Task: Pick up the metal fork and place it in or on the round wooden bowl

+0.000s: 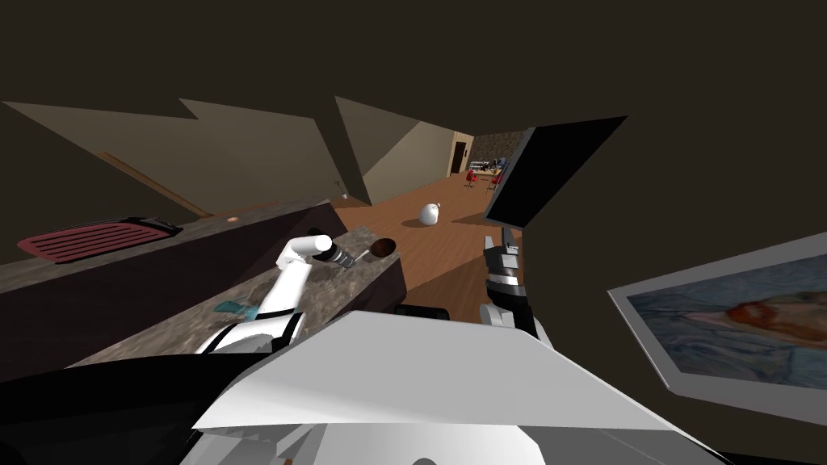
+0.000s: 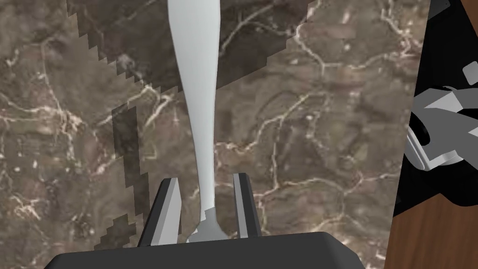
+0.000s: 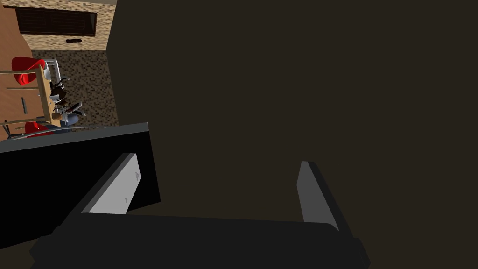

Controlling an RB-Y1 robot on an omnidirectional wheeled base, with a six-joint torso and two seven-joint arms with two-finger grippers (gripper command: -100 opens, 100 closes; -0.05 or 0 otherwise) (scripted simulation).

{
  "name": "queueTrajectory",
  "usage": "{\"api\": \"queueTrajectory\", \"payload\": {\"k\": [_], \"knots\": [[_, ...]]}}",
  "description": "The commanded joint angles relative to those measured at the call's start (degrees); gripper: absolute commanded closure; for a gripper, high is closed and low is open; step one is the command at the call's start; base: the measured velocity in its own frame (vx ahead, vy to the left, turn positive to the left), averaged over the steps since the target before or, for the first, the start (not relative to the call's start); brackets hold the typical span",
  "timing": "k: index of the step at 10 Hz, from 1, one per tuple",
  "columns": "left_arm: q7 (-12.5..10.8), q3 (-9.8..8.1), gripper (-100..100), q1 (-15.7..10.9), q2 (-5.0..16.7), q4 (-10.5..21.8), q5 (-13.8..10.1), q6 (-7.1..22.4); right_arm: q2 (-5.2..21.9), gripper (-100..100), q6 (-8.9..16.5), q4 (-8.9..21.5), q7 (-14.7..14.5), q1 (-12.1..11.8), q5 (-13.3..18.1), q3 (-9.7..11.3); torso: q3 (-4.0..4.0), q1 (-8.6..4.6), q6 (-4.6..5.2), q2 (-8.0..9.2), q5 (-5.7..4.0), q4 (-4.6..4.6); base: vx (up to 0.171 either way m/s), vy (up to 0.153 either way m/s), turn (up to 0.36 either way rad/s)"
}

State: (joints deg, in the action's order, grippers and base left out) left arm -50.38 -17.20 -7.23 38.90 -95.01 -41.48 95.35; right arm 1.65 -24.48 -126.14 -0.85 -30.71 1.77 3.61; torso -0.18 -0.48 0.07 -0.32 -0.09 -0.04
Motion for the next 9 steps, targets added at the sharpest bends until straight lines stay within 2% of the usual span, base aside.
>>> {"api": "queueTrajectory", "payload": {"k": [1,6,7,9], "knots": [[-1.2,-0.52,100,-0.1,0.9,-1.3,-0.4,2.1,0.0,0,0.0,0.0,0.0,0.0,0.0,0.0,0.0,0.0,0.0,0.0,0.0,0.0,0.062,-0.073,-0.075],[-4.5,-1.49,100,-0.5,2.7,-3.7,-2.0,7.3,0.0,0,0.0,0.0,0.0,0.0,0.0,0.0,0.05,0.01,-0.02,0.1,0.01,0.01,0.044,-0.064,-0.038],[-5.6,-1.62,100,-0.5,2.8,-4.5,-2.6,8.1,0.0,0,0.0,0.0,0.0,0.0,0.0,0.0,0.03,-0.01,-0.02,0.07,0.01,0.0,0.1,-0.104,0.018],[-6.5,-1.49,100,-0.5,2.4,-5.8,-3.1,7.8,0.0,0,0.0,0.0,0.0,0.0,0.0,0.0,-0.16,-0.15,-0.01,-0.3,-0.01,-0.04,0.171,-0.097,0.058]]}}
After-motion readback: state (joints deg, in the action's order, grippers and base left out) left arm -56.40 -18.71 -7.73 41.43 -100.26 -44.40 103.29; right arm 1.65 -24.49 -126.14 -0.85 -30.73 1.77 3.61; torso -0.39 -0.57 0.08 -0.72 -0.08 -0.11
